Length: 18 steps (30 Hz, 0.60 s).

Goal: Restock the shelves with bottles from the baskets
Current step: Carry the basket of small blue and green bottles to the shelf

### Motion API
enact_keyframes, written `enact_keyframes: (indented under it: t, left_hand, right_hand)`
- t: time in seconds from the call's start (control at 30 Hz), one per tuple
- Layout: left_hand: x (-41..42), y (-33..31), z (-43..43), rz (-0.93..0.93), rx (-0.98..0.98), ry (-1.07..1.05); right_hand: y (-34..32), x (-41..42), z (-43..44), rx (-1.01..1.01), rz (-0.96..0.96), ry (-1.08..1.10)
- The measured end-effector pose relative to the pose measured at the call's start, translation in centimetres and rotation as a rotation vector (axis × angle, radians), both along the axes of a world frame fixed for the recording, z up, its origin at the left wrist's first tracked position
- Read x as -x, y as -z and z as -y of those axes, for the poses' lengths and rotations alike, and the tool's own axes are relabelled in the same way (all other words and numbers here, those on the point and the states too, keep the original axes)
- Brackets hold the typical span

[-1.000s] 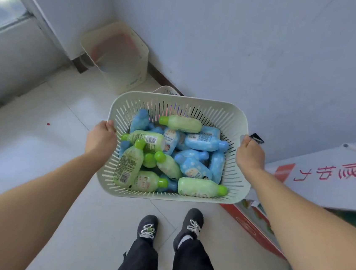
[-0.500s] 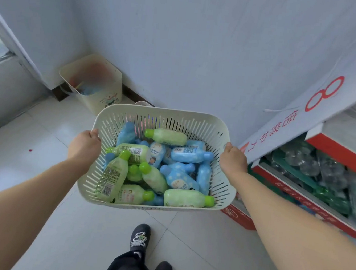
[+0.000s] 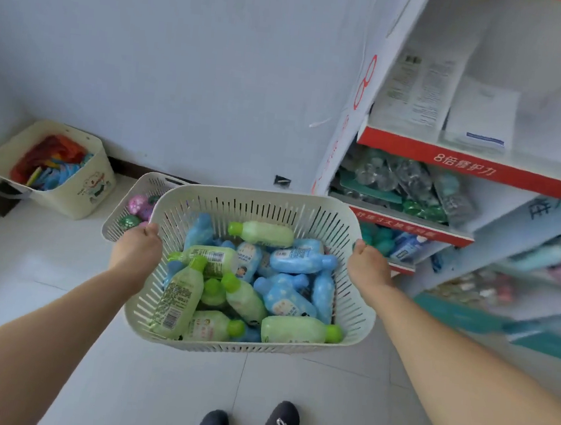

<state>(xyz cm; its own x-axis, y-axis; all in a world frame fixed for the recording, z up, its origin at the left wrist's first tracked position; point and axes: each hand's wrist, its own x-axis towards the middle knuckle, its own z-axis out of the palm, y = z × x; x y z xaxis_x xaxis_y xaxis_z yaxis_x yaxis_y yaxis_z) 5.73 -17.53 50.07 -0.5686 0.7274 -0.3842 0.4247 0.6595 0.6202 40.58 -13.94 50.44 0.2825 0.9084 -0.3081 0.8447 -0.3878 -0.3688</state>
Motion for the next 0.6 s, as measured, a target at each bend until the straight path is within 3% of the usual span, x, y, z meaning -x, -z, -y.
enact_keyframes:
  t: [0.23, 0.4, 0.6]
  left_hand:
    - [-11.1, -0.9, -2.0, -0.081, 0.023, 0.295]
    - [-21.0, -0.5, -3.1, 0.058, -0.015, 0.255]
    - [-33.5, -0.3, -4.7, 0.093, -0.011, 0.387]
  right_hand:
    - [-0.3, -10.9, 4.5, 0.038, 0.015, 0.139]
    - [-1.9, -20.0, 7.1, 0.038, 0.042, 0.215]
    - [-2.9, -31.6, 9.9, 0.011, 0.051, 0.361]
